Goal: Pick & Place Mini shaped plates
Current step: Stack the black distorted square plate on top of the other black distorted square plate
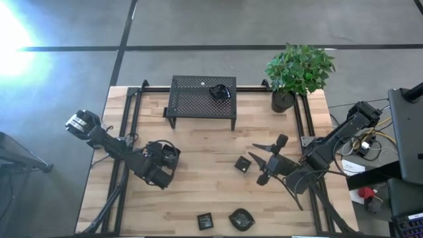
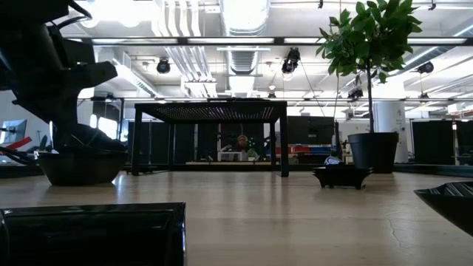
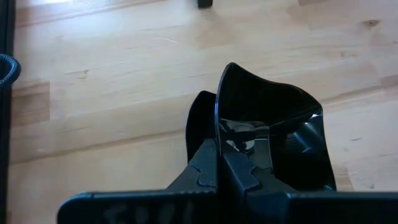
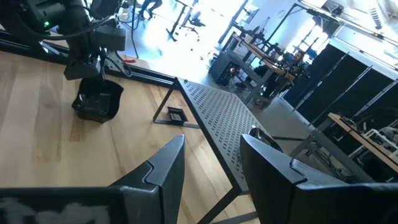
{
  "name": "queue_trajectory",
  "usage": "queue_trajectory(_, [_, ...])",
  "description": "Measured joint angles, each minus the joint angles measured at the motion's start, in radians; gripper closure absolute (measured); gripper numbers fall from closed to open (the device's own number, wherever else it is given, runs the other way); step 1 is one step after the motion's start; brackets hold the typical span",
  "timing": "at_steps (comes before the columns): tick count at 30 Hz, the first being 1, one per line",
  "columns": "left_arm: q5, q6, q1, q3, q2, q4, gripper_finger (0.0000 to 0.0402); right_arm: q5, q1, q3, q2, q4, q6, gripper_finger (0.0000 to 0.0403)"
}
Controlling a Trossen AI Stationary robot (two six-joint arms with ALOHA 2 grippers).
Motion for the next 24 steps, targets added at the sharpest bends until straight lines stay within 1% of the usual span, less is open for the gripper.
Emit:
queue_trajectory(6, [0.009,0.008,0.000,-0.001,0.000,0.009,0.0399,0.001,0.000,0.000,0.000,0.000,-0.004,0.0252])
queue_trajectory(12, [0.031,0.015,0.000,-0.001,0.000,0.009,0.0386,0.002,0.000,0.000,0.000,0.000,-0.004,0.0252])
queue_trajectory(17, [0.032,0.030,0.000,-0.001,0.000,0.012,0.0365,0.002,0.000,0.000,0.000,0.000,-0.003,0.0252])
queue_trajectory(24, [0.032,0.062,0.000,-0.001,-0.002,0.012,0.0323,0.002,0.000,0.000,0.000,0.000,-0.003,0.0252])
